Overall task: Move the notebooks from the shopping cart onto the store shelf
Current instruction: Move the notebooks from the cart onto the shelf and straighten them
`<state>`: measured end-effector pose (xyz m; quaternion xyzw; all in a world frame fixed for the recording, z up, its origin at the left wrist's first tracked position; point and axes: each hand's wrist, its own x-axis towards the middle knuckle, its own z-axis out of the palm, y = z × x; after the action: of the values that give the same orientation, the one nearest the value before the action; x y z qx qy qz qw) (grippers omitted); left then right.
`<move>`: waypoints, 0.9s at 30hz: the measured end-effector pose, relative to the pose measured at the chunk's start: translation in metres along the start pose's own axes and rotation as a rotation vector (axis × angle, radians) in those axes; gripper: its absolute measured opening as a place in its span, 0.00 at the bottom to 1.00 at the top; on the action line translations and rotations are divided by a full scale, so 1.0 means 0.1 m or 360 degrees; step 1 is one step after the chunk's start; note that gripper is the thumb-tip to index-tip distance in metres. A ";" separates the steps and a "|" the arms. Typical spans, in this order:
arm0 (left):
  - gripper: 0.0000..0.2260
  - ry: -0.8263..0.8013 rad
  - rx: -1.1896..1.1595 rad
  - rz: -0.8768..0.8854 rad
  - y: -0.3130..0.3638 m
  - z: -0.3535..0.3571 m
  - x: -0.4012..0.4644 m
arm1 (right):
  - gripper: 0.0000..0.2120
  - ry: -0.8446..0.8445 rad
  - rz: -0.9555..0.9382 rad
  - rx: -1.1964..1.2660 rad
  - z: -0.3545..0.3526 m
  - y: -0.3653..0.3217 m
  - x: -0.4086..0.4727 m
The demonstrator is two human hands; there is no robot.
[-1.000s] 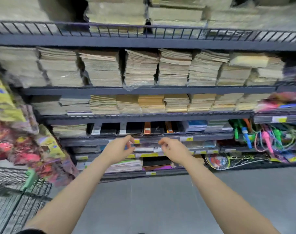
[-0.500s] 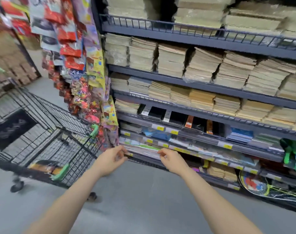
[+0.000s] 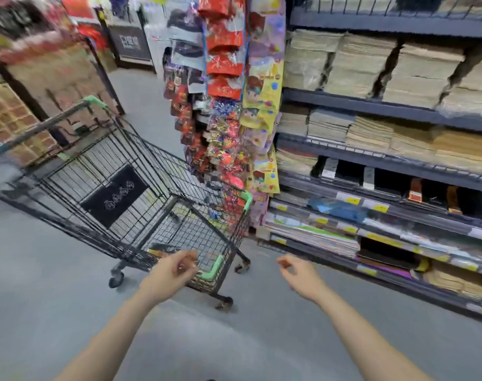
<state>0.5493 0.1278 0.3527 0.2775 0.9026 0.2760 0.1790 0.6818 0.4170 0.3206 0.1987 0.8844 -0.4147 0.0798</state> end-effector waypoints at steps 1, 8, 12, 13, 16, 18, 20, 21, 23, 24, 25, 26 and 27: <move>0.08 0.0006 0.0007 -0.0028 -0.17 -0.13 -0.01 | 0.11 0.0002 0.0015 0.0035 0.13 -0.13 0.07; 0.13 0.0053 -0.0011 -0.0117 -1.08 -0.66 0.13 | 0.06 -0.0098 0.0006 0.0169 0.83 -0.93 0.72; 0.11 -0.0008 -0.0005 -0.0209 -1.44 -0.82 0.42 | 0.08 -0.0161 -0.0009 0.0197 1.07 -1.21 1.20; 0.10 0.0000 -0.0028 -0.0226 -1.53 -0.87 0.53 | 0.09 -0.0170 -0.0006 0.0202 1.13 -1.26 1.33; 0.08 0.0002 -0.0027 -0.0194 -1.82 -1.06 1.00 | 0.10 -0.0154 0.0040 0.0213 1.31 -1.33 1.75; 0.09 -0.0024 0.0041 -0.0166 -1.95 -1.19 1.37 | 0.11 -0.0179 0.0082 0.0215 1.47 -1.32 2.08; 0.10 -0.0021 0.0021 -0.0183 -2.10 -1.28 1.73 | 0.13 -0.0241 0.0155 0.0202 1.65 -1.32 2.39; 0.10 -0.0014 -0.0023 -0.0201 -2.22 -1.28 1.88 | 0.13 -0.0283 0.0199 0.0222 1.76 -1.31 2.52; 0.08 -0.0040 -0.0119 -0.0249 -2.53 -1.22 2.14 | 0.13 -0.0384 0.0296 0.0227 2.01 -1.26 2.76; 0.08 -0.0099 -0.0138 -0.0286 -2.72 -1.15 2.25 | 0.14 -0.0421 0.0337 0.0211 2.14 -1.23 2.88; 0.07 -0.0190 -0.0126 -0.0316 -2.88 -1.07 2.34 | 0.16 -0.0439 0.0371 0.0193 2.25 -1.20 2.98; 0.08 -0.0300 -0.0088 -0.0346 -3.05 -0.98 2.42 | 0.17 -0.0455 0.0400 0.0188 2.36 -1.19 3.08; 0.09 -0.0429 -0.0029 -0.0376 -3.22 -0.89 2.51 | 0.17 -0.0470 0.0415 0.0194 2.47 -1.16 3.17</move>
<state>0.1815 0.0195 0.1880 0.2026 0.8942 0.2215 0.3321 0.3395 0.2518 0.1460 0.2531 0.8031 -0.4783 0.2493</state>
